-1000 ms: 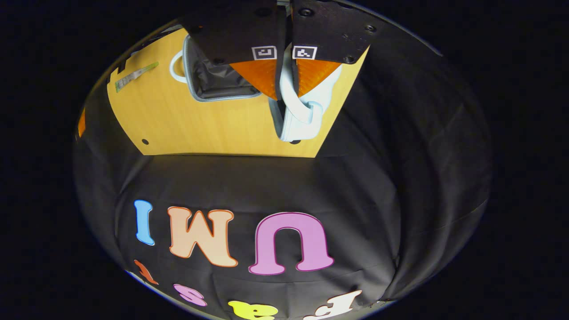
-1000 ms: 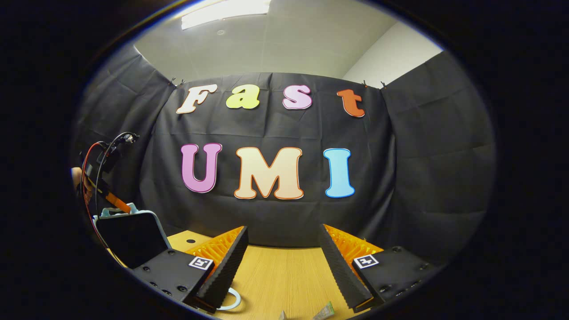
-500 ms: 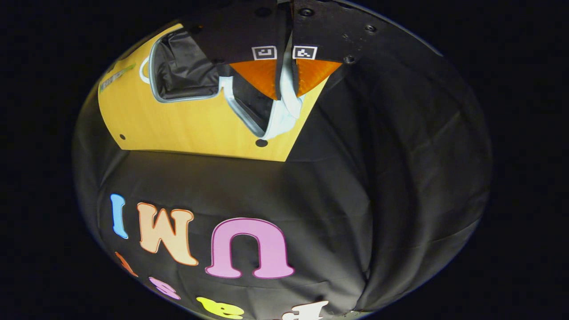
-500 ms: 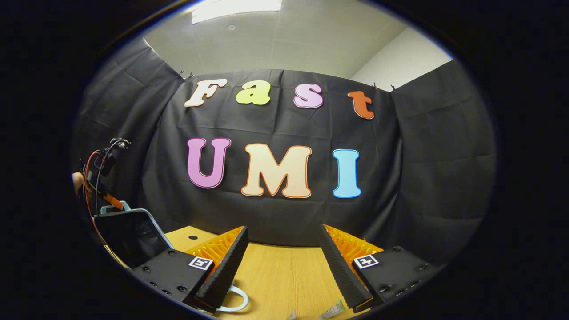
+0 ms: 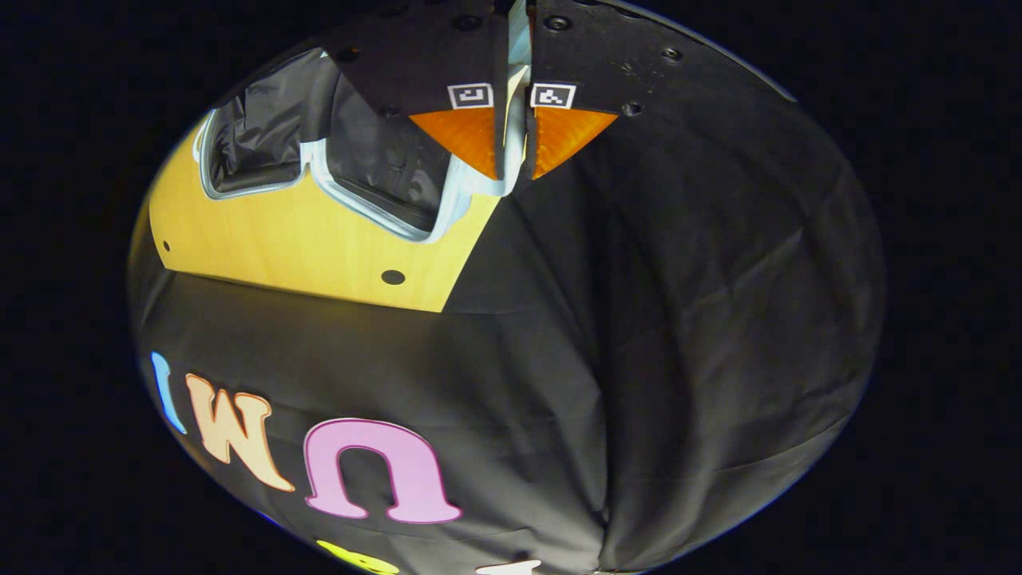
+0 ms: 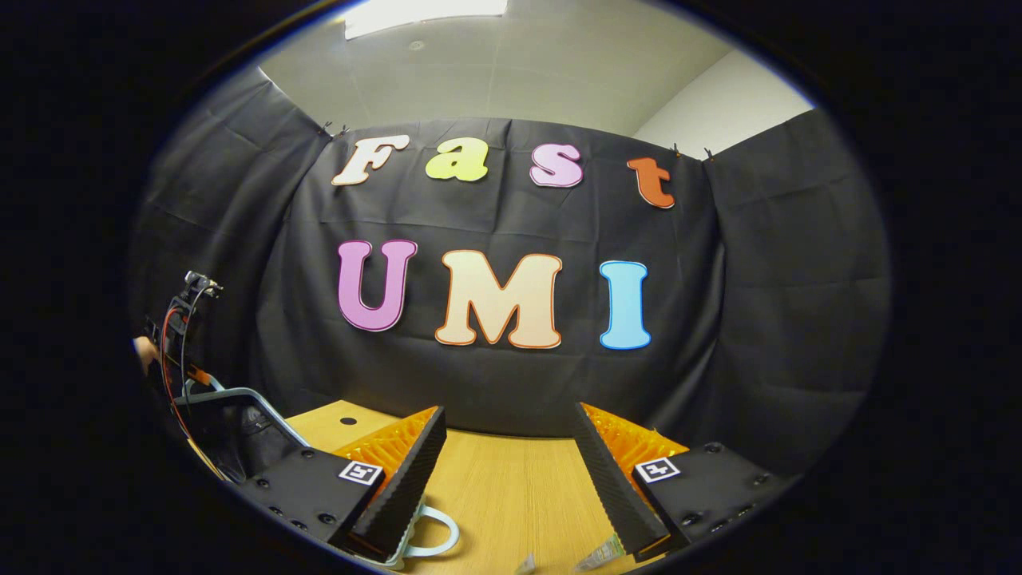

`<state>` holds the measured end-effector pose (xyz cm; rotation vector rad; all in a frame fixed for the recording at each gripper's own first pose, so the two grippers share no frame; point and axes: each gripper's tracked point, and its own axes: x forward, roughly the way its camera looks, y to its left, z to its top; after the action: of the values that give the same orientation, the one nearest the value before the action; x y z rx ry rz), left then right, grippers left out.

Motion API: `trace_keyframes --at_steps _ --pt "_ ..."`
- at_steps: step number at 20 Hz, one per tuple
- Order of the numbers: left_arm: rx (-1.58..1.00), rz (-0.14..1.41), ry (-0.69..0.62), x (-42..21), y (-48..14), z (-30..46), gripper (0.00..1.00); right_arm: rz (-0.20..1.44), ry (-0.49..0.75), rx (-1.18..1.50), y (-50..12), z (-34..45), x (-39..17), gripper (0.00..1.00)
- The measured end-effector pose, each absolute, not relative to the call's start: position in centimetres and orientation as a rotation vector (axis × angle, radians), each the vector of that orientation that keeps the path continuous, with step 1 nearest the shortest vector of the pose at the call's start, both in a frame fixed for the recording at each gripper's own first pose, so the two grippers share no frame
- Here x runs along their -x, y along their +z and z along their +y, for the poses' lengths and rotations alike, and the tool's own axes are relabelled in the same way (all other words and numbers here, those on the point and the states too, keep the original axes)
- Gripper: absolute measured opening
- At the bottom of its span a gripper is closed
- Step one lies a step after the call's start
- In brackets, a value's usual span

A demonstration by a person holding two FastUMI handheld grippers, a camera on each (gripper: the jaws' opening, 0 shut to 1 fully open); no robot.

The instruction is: First open the suitcase, pack the skin care products into it, and then close the suitcase.

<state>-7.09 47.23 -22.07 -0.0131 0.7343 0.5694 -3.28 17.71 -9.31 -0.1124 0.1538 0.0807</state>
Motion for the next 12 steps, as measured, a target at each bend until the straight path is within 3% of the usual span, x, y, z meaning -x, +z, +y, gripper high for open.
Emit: trace_keyframes --at_steps 3,6,7,9,12 --pt "0.040 0.654 0.606 7.3 -20.9 47.7 0.15 0.143 0.083 0.126 -8.9 16.8 2.9 0.98" --pt "0.049 0.489 0.594 5.5 -17.1 45.5 0.62 0.127 0.086 0.110 -8.3 15.6 2.2 0.98" --pt "0.042 0.428 0.590 4.6 -15.4 44.5 0.73 0.121 0.094 0.100 -8.2 15.2 2.1 0.98" --pt "0.040 0.295 0.581 4.1 -12.4 42.0 0.87 0.094 0.095 0.081 -7.6 13.6 1.8 0.99" --pt "0.070 0.076 0.571 5.2 -7.4 37.2 0.94 0.051 0.093 0.046 -6.8 10.9 1.4 0.99"
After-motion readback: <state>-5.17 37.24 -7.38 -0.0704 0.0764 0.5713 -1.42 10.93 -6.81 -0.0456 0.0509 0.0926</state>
